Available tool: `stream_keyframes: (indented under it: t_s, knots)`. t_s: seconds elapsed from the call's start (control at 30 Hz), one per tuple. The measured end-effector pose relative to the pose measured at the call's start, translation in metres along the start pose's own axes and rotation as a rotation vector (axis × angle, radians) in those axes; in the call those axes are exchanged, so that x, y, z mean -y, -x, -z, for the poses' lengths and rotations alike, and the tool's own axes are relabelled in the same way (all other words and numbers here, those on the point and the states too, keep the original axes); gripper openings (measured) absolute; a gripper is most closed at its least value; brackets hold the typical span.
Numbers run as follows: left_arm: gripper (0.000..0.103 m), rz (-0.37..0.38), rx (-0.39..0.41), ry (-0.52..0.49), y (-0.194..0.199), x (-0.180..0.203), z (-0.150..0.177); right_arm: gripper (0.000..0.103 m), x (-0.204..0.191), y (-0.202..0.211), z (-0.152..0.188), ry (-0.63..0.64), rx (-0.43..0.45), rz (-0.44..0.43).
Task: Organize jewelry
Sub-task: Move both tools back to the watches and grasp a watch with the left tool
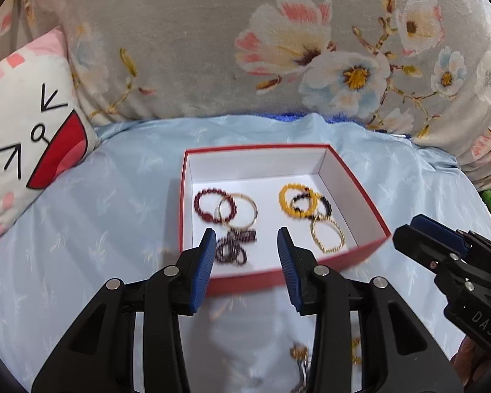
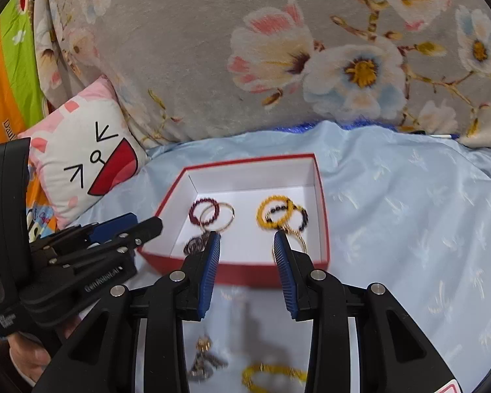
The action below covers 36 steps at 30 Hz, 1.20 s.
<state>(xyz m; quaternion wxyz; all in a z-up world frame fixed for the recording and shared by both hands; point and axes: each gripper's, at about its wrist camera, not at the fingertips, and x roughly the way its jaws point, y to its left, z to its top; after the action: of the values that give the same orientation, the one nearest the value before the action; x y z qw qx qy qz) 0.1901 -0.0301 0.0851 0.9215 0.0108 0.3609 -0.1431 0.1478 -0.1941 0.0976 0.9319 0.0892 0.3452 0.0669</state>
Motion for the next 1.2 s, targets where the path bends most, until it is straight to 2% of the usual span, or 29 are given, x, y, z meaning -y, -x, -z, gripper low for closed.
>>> stream_keyframes:
  t_s: [0.1, 0.17, 0.47, 0.57, 0.67, 0.87, 0.93, 1.0, 1.07, 1.13, 1.2]
  knots:
    - [0.038, 0.008, -0.021, 0.024, 0.010, -0.006, 0.022, 0.034, 0.009, 0.010, 0.022, -0.019, -0.032, 0.002]
    - [0.045, 0.014, -0.040, 0.035, 0.013, -0.008, 0.038, 0.034, 0.016, 0.014, 0.041, -0.028, -0.063, 0.024]
    - [0.046, 0.071, -0.138, 0.069, 0.016, 0.002, 0.099, 0.034, 0.049, 0.024, 0.111, -0.123, -0.167, 0.083]
    - [0.051, 0.115, -0.159, 0.059, 0.016, 0.015, 0.113, 0.034, 0.052, 0.027, 0.123, -0.136, -0.181, 0.091]
    - [0.054, 0.129, -0.172, 0.028, 0.013, 0.030, 0.120, 0.034, 0.053, 0.029, 0.129, -0.144, -0.188, 0.085]
    - [0.055, 0.121, -0.208, -0.003, -0.007, 0.045, 0.126, 0.034, 0.052, 0.029, 0.131, -0.146, -0.188, 0.078]
    - [0.054, 0.107, -0.190, -0.028, -0.008, 0.050, 0.128, 0.034, 0.052, 0.028, 0.131, -0.146, -0.191, 0.080]
    - [0.050, 0.102, -0.184, -0.045, -0.009, 0.052, 0.128, 0.034, 0.053, 0.025, 0.131, -0.147, -0.194, 0.084]
    - [0.031, 0.100, -0.179, -0.054, -0.009, 0.052, 0.128, 0.034, 0.054, 0.023, 0.130, -0.146, -0.194, 0.089]
    - [0.020, 0.111, -0.182, -0.047, -0.010, 0.050, 0.127, 0.034, 0.055, 0.020, 0.128, -0.142, -0.193, 0.096]
    - [0.018, 0.131, -0.187, -0.034, -0.010, 0.047, 0.126, 0.034, 0.055, 0.016, 0.126, -0.134, -0.192, 0.105]
